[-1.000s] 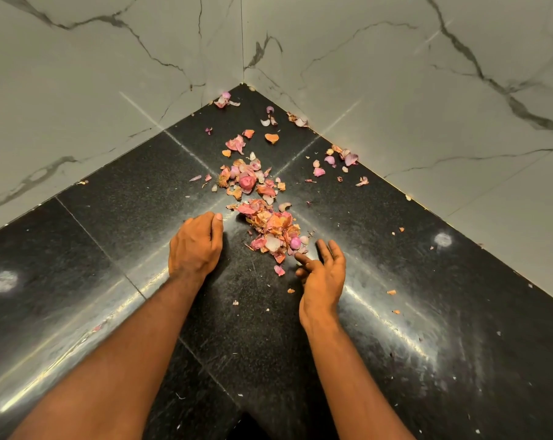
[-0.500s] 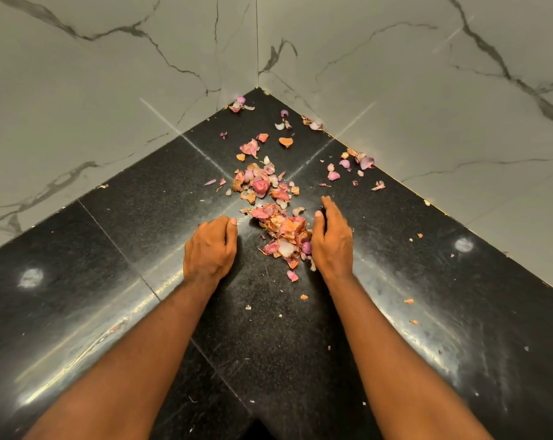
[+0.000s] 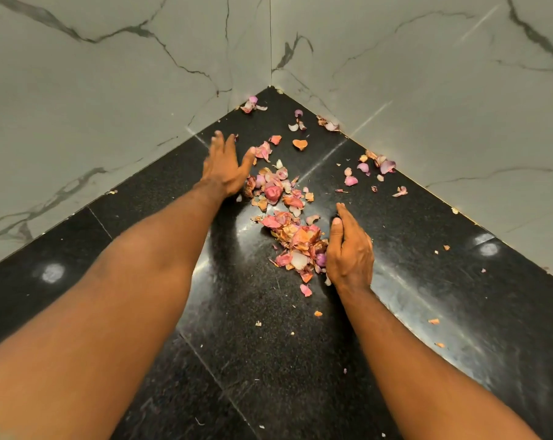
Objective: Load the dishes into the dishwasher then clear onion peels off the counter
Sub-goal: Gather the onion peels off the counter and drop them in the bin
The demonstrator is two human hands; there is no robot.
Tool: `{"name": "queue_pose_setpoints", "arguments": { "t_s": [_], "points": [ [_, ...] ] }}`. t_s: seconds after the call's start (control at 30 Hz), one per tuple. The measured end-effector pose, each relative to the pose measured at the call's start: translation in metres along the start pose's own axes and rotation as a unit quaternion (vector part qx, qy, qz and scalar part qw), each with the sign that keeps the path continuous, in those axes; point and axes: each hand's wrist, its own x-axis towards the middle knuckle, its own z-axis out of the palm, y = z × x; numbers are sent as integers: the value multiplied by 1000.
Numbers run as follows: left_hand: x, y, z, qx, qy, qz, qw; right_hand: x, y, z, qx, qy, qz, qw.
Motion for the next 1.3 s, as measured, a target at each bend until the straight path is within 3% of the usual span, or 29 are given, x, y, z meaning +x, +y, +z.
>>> {"name": "queue_pose_setpoints", "arguments": {
  "t_s": [0.17, 0.43, 0.5, 0.6, 0.67, 0.73, 0.8, 0.87, 0.93, 1.0, 1.07, 1.1, 1.17, 1.23, 1.3],
  "points": [
    [-33, 22, 28, -50, -74, 206, 974, 2, -1, 1, -8, 2, -5, 1000],
    [-122, 36, 39, -251, -139, 290, 913, 1, -1, 0, 5, -1, -3, 1000],
    [-132, 32, 38, -277, -108, 311, 903, 0, -2, -1, 11, 1, -2, 1000],
    [-126, 20, 25, -284, 32, 239, 928, 0, -3, -2, 17, 3, 2, 1000],
    [-108, 2, 21, -199, 121, 142, 962, 0, -3, -3, 17, 1, 2, 1000],
    [-87, -22, 23, -74, 137, -4, 988, 0, -3, -2, 15, -2, 1, 1000],
    [-78, -34, 26, 8, 82, -126, 989, 0, -4, -2, 16, -3, 3, 1000],
    [-84, -28, 33, 72, 38, -86, 993, 0, -4, -2, 17, -2, 3, 1000],
    [-99, -14, 41, 68, 16, 37, 997, 1, -3, -2, 19, -1, 1, 1000],
    [-120, 1, 43, -28, -19, 132, 991, 1, -3, -2, 22, -2, 2, 1000],
    [-141, 8, 39, -197, -53, 185, 961, 0, -3, -2, 29, -3, 3, 1000],
    [-148, 10, 35, -263, -35, 196, 944, -1, -3, -2, 32, -3, 2, 999],
    [-154, 10, 27, -290, 77, 163, 940, 0, -3, -2, 36, -1, 2, 999],
    [-147, -1, 27, -192, 194, 64, 960, 0, -3, -3, 34, 0, 3, 999],
    [-138, -14, 31, -66, 155, -84, 982, 0, -4, -2, 31, 1, 4, 1000]
  ]
}}
